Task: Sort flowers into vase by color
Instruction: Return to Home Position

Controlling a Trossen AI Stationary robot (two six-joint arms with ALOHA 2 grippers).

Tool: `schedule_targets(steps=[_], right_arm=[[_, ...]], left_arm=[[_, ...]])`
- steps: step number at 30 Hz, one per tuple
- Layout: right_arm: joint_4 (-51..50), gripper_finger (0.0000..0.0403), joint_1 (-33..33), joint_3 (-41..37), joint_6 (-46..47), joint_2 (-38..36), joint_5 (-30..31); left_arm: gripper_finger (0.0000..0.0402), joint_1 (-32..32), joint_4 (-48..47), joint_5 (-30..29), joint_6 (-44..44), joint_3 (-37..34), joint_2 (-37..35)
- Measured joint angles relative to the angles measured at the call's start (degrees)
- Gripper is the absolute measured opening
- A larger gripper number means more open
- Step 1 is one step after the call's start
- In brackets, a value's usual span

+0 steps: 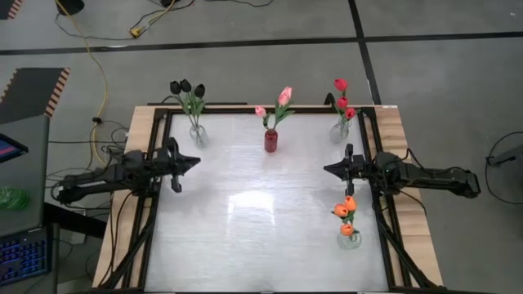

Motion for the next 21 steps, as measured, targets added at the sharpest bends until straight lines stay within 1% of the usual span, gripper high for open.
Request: schedule_targets(steps=[4,7,11,21], right_arm=[[0.0,0.0033,0.0,0.0,0.0,0.0,0.0],[0.0,0.0033,0.0,0.0,0.0,0.0,0.0],[0.0,0.0033,0.0,0.0,-0.1,0.0,0.0],[0.1,0.0033,0.0,0.0,-0.1,0.0,0.0]], left_arm=[[0.0,0.0,6.4,0.5,0.1,-3.7,-0.2],[0.0,0.0,9.2,0.5,0.6,-6.0,-0.2],[0.0,0.0,8.6,0.3,0.7,-6.5,-0.2],[0.0,0.0,7.6,0.5,5.2,-6.5,-0.2]])
